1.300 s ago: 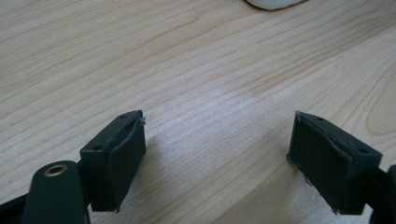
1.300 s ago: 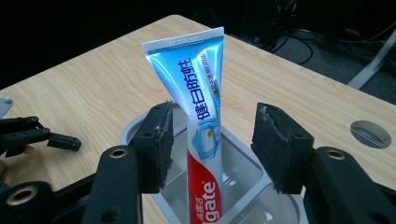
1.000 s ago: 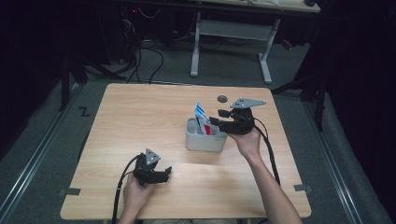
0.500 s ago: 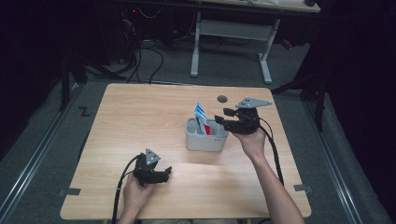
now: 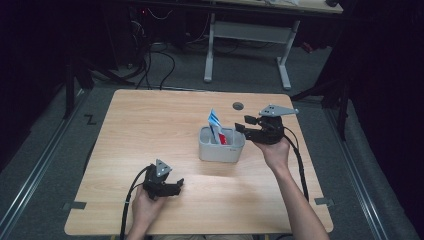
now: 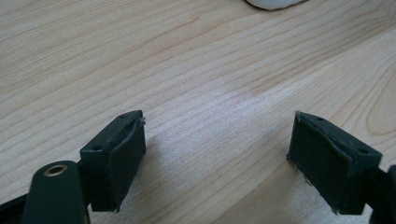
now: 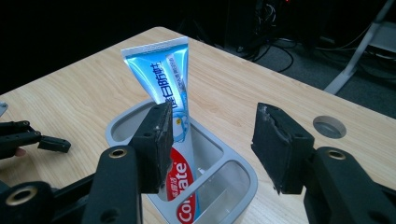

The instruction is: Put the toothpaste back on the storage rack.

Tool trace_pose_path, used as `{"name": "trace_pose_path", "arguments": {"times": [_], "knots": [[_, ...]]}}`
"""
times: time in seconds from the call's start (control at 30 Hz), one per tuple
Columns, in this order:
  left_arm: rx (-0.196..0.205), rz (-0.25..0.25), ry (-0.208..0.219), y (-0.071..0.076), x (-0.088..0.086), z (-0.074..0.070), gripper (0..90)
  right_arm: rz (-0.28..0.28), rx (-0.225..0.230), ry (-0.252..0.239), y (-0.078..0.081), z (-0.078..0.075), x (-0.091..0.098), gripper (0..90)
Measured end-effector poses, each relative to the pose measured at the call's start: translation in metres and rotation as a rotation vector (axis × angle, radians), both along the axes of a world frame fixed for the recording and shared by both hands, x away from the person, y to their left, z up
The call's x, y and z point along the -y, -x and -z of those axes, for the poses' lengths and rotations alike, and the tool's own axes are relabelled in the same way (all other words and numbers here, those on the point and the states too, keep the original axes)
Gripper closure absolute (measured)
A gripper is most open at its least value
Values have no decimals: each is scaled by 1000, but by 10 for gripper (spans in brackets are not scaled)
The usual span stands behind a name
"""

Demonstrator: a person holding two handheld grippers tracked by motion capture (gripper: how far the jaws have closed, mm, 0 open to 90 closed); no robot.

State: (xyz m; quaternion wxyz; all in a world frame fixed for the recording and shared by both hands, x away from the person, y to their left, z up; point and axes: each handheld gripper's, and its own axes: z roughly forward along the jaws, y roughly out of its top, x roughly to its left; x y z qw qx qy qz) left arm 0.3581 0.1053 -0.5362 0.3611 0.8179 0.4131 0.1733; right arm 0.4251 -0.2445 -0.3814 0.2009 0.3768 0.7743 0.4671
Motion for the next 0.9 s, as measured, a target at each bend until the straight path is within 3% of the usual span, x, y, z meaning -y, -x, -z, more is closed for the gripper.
{"name": "trace_pose_path", "arguments": {"times": [0.53,0.9], "knots": [[0,-1,0,0,0,0,190,13,18,-5,8,-5,11,477],[0,0,0,0,0,0,190,55,16,-62,14,0,31,490]]}}
